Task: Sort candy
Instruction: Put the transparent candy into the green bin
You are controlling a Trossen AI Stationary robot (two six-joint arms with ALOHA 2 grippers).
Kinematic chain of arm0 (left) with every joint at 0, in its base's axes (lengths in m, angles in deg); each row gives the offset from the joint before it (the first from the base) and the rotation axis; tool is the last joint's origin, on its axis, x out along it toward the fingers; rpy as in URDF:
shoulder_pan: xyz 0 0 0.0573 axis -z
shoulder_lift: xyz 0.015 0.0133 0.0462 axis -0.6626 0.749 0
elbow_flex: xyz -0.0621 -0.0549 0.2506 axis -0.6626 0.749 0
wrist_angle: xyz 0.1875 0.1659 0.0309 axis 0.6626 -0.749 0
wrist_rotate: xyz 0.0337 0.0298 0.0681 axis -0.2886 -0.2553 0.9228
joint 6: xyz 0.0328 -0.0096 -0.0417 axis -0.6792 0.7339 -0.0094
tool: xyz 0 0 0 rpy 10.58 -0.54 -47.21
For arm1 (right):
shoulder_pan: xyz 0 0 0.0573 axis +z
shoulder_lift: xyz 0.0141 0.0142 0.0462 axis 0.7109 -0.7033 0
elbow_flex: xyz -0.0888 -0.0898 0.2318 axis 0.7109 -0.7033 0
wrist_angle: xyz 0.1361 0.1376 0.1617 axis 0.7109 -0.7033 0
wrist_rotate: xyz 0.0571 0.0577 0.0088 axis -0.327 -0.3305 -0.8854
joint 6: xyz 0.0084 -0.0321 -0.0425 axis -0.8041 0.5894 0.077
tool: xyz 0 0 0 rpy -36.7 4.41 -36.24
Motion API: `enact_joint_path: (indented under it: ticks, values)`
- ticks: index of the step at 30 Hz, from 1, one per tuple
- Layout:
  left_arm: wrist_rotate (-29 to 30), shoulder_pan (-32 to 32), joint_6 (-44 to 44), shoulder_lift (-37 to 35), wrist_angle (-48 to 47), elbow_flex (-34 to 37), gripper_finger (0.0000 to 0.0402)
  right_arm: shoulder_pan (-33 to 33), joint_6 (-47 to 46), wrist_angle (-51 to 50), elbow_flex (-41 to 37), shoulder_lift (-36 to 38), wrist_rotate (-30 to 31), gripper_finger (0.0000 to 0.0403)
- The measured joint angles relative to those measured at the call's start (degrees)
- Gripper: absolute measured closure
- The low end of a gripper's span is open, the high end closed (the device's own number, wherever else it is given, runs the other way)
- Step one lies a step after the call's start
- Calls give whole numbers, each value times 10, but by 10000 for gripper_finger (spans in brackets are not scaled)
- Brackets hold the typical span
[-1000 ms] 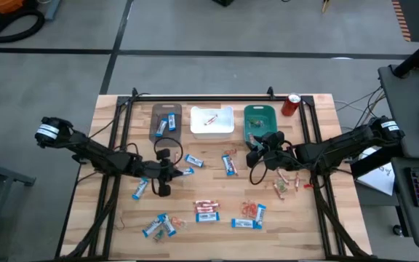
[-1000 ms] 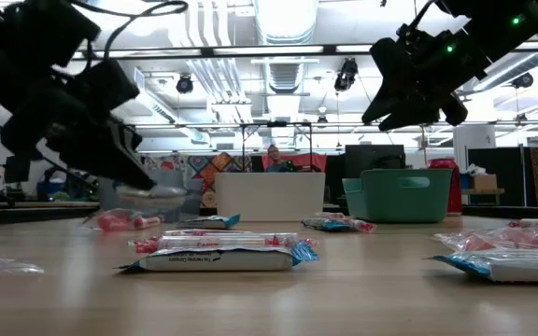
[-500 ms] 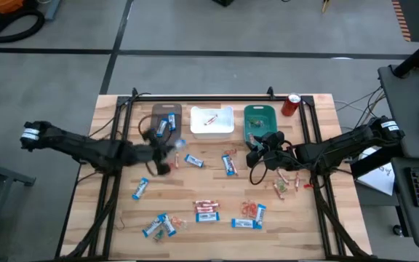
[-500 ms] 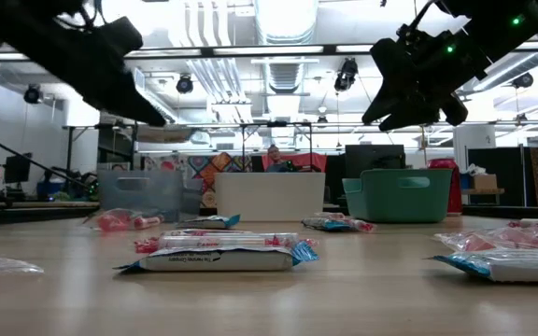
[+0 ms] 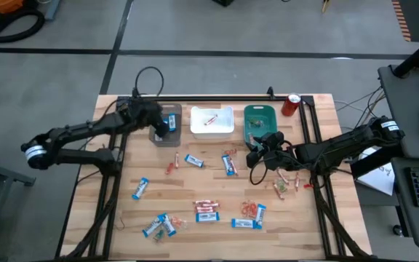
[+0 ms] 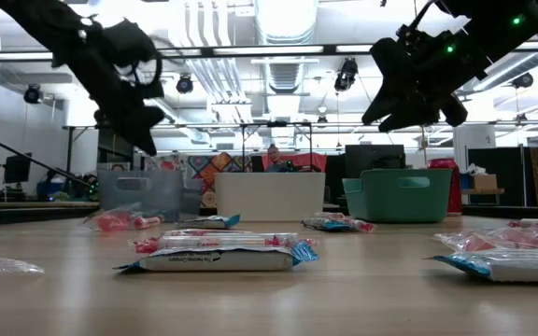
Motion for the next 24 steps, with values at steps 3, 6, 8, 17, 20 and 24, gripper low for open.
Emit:
enact_joint_path:
  ticks: [3,6,8,17,20,24]
  values:
    - [-33,-19,-13,15,3,-6,401,0,-2,0,0,0,-3,213]
    - [-39,-13,-22,13,4,-16,401,0,-17,0,0,0,-8,213]
    - [-53,-2,-24,3,8,-18,401,0,-25,0,0,0,-28,213]
    - [-173,79,-19,-99,75,9,401,0,-22,83,0,0,-135,213]
    - [-174,115,-6,-128,75,13,401,0,2,111,3,0,-163,213]
    - [-174,165,3,-154,75,15,401,0,16,111,19,-20,-171,213]
